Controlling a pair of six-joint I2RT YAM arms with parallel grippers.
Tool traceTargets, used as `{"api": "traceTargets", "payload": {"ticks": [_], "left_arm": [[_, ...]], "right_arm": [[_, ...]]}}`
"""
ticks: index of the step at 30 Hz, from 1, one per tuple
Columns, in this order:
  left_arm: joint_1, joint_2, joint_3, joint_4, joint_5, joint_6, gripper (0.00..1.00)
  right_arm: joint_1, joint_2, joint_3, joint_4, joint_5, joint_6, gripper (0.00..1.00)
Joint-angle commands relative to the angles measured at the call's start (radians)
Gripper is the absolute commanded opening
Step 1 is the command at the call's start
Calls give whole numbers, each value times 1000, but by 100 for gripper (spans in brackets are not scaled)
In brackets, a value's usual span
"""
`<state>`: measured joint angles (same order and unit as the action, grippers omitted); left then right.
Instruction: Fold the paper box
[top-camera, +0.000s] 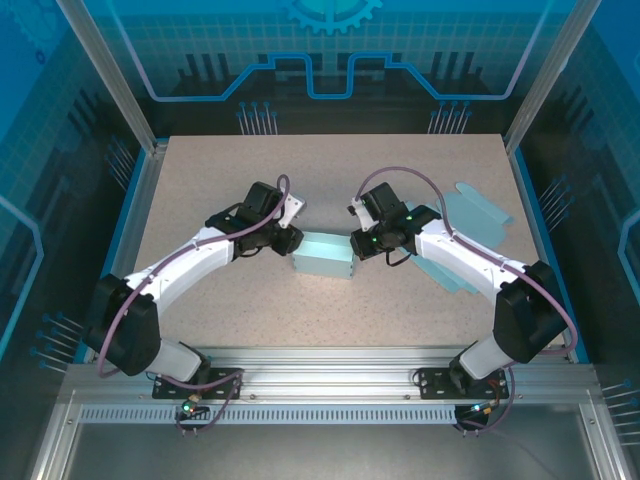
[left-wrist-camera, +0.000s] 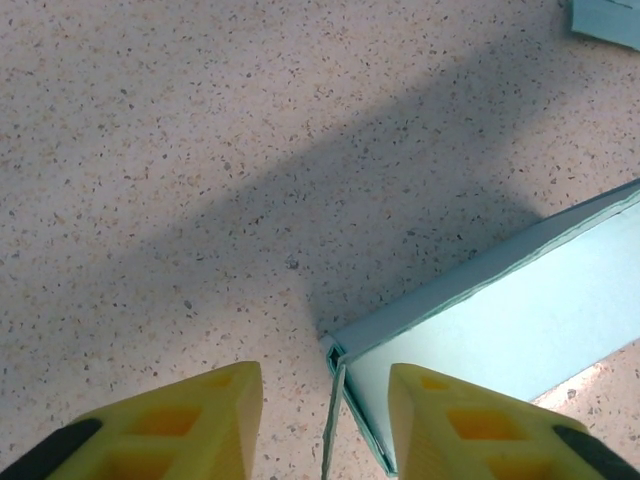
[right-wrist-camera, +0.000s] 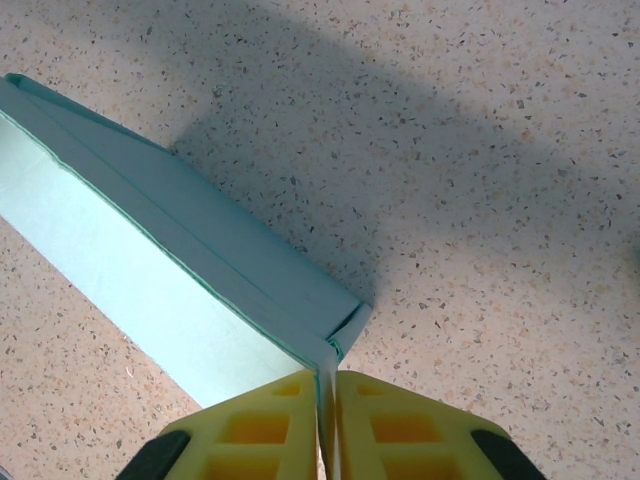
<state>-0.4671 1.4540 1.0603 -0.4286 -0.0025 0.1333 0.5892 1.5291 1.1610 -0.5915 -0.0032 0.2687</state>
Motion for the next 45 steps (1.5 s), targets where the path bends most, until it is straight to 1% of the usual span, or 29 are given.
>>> {"api": "traceTargets", "payload": {"ticks": [1, 5, 9, 11, 19, 26, 29, 33, 37, 40, 45], "left_arm": [[8, 12, 42, -46, -18, 3, 34], [7, 24, 41, -49, -13, -10, 26], [7, 24, 38, -43, -9, -22, 12], [7, 21, 37, -42, -9, -26, 9], [6, 12, 36, -41, 26, -61, 5], [3, -8, 26, -34, 37, -105, 2], [2, -18, 20, -25, 47, -146, 0], [-7, -37, 4, -13, 40, -249, 0], [-14, -71, -36, 26, 40, -345, 0], [-16, -84, -49, 30, 19, -366, 0], [-26, -87, -64, 34, 4, -390, 0]], "right_arm": [[14, -11, 32, -26, 6, -2, 15], [14, -16, 36, -29, 6, 4, 16], [14, -22, 38, -36, 11, 10, 17], [15, -27, 40, -40, 17, 16, 17], [28, -48, 44, -53, 50, 41, 18], [34, -28, 56, -51, 49, 64, 18], [37, -17, 62, -46, 47, 87, 15], [47, -11, 61, -18, 41, 137, 11], [62, -1, 58, 6, 45, 189, 12], [69, 5, 53, 12, 60, 207, 14], [71, 15, 50, 14, 66, 229, 13]]}}
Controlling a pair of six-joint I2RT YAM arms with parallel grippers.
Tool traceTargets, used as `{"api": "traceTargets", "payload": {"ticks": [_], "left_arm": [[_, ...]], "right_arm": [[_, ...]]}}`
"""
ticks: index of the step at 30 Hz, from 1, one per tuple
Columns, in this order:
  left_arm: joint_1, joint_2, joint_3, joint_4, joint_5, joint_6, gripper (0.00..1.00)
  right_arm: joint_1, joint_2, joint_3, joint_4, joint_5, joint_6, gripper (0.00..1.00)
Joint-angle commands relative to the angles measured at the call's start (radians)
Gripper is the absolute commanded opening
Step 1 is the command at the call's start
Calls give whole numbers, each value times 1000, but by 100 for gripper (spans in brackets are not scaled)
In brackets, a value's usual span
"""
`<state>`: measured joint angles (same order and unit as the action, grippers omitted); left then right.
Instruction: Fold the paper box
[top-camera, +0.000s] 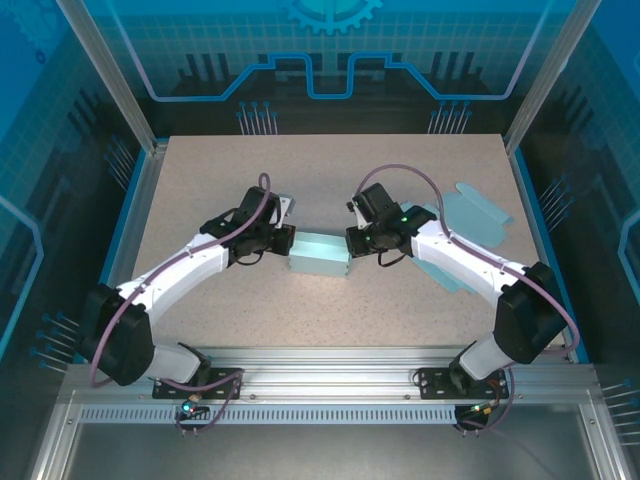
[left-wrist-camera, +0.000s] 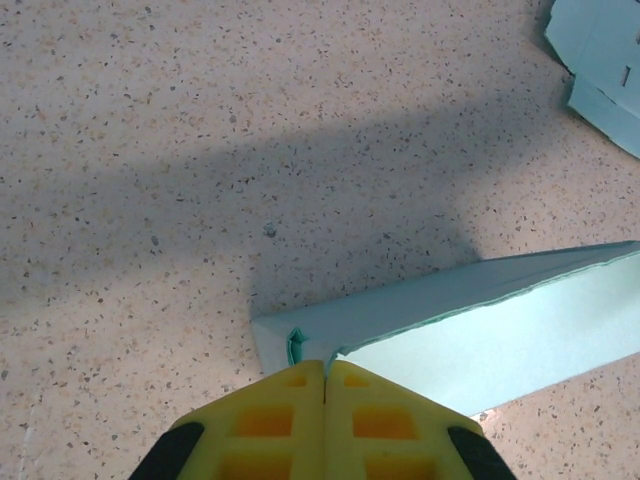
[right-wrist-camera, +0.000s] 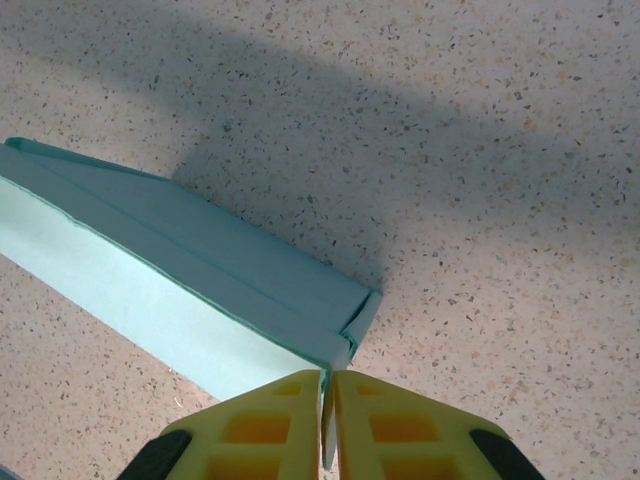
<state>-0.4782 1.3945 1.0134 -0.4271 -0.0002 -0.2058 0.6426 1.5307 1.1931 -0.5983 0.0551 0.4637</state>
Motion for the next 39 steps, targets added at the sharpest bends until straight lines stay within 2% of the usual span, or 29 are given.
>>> {"api": "traceTargets", "payload": {"ticks": [1, 18, 25, 39], "left_arm": [[-18, -27, -20, 36, 0, -57, 0], [-117, -34, -94, 135, -107, -198, 0], [-125, -61, -162, 190, -166, -197, 0], [-156, -37, -197, 234, -176, -212, 0]], "right_arm": [[19, 14, 17, 23, 8, 35, 13], [76, 31, 9, 82, 52, 142, 11], [80, 29, -1, 126, 65, 210, 11], [97, 60, -4, 173, 59, 228, 10]]}}
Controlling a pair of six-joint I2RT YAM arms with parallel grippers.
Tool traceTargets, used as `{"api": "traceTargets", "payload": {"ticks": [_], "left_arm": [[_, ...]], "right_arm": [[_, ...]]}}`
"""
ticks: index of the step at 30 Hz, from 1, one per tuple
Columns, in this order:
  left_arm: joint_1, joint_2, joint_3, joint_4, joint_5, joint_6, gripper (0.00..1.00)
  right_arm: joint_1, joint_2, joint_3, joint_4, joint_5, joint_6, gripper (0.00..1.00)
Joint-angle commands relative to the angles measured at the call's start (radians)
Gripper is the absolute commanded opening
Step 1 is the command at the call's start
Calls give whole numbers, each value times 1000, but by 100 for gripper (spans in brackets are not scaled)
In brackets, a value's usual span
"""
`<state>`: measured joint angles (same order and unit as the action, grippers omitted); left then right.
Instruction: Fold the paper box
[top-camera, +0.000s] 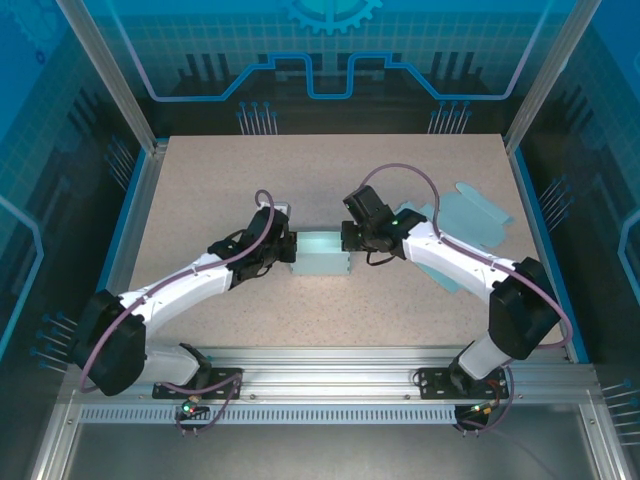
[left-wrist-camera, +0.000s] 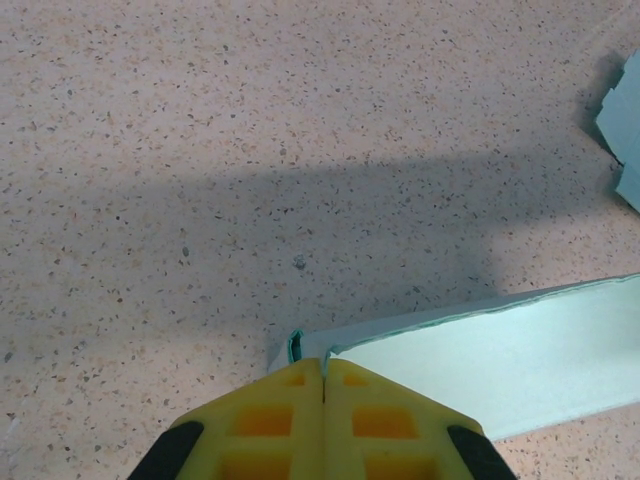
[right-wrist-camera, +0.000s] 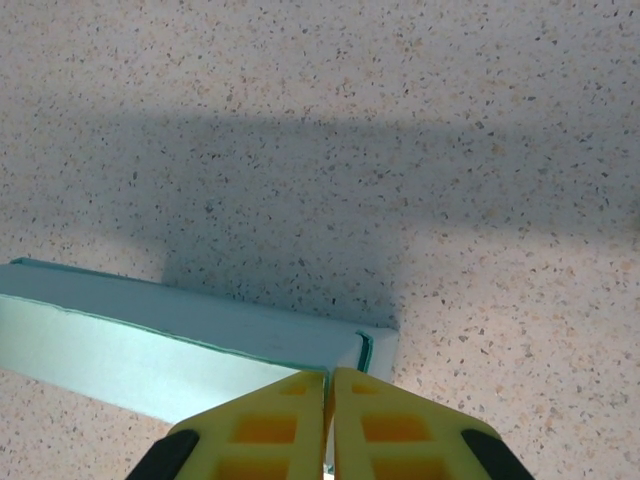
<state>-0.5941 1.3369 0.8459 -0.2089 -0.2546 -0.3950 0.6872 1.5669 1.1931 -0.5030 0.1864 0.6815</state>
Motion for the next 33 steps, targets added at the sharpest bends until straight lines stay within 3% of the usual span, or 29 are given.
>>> {"api": "traceTargets", "payload": {"ticks": [1, 8, 19, 33], "left_arm": [[-41, 21, -34, 16, 78, -26, 0], [-41, 15, -50, 19, 67, -37, 0], [-42, -19, -104, 66, 50, -52, 0], [-42, -39, -151, 352, 42, 38, 0]], "right_arm": [[53, 24, -8, 77, -66, 8, 10], [61, 15, -61, 107, -50, 8, 6], [108, -21, -128, 138, 81, -36, 0], [112, -79, -184, 323, 213, -146, 0]]}}
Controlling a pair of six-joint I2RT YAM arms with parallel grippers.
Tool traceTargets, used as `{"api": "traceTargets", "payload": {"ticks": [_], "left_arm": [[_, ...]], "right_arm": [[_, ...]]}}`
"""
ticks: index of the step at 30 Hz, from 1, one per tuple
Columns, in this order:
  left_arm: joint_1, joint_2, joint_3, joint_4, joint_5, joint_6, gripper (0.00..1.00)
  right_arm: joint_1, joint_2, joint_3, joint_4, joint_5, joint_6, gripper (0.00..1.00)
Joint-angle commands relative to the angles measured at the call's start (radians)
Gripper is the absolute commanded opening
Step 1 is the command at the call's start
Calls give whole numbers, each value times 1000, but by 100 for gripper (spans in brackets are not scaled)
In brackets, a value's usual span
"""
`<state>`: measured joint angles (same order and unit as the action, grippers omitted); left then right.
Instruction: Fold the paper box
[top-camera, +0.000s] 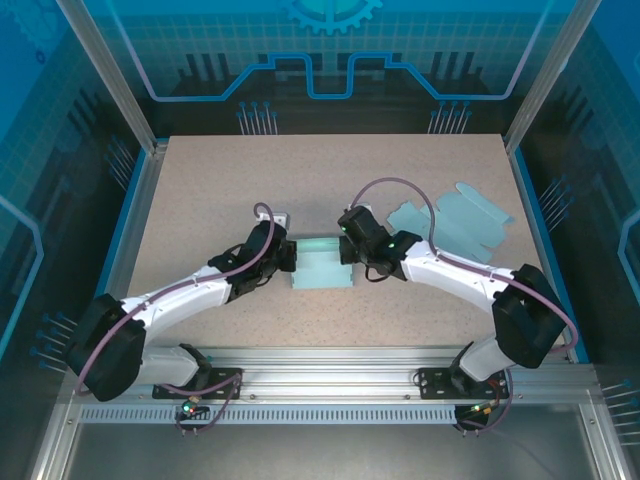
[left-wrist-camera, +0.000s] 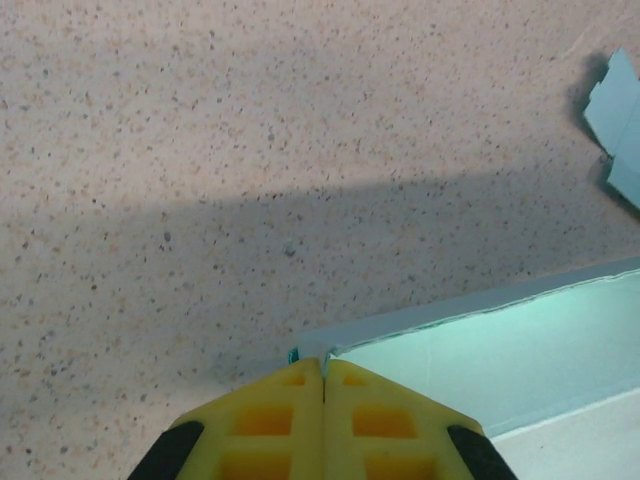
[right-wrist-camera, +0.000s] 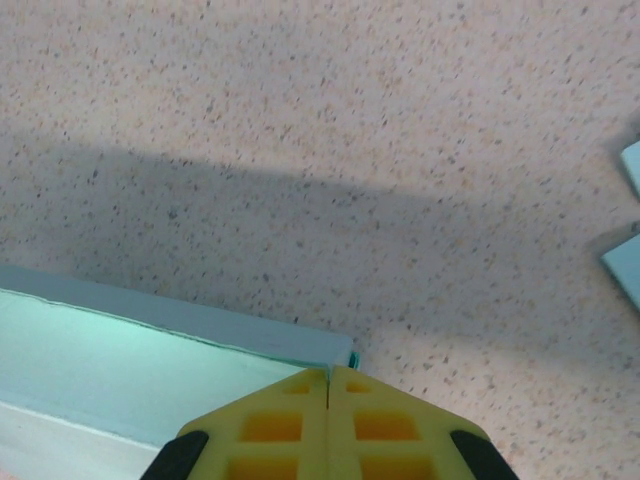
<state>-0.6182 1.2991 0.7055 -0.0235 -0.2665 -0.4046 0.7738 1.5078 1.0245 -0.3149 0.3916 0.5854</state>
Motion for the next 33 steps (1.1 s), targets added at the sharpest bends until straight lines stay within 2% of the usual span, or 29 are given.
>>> {"api": "traceTargets", "payload": {"ticks": [1, 6, 18, 21, 29, 33], "left_arm": [[-18, 8, -18, 193, 55, 56, 0], [-18, 57, -67, 361, 60, 70, 0], [-25, 141, -94, 677, 31, 229, 0], [-39, 184, -117, 782, 22, 268, 0], [-115, 260, -257, 1054, -35, 347, 0], [-134, 259, -289, 1086, -47, 362, 0]], "right_arm": [[25, -18, -22, 154, 14, -56, 0], [22, -14, -70, 263, 51, -82, 0], [14, 3, -129, 518, 94, -203, 0], [14, 15, -139, 562, 105, -216, 0], [35, 13, -307, 764, 98, -203, 0], [57, -1, -367, 831, 130, -209, 0]]}}
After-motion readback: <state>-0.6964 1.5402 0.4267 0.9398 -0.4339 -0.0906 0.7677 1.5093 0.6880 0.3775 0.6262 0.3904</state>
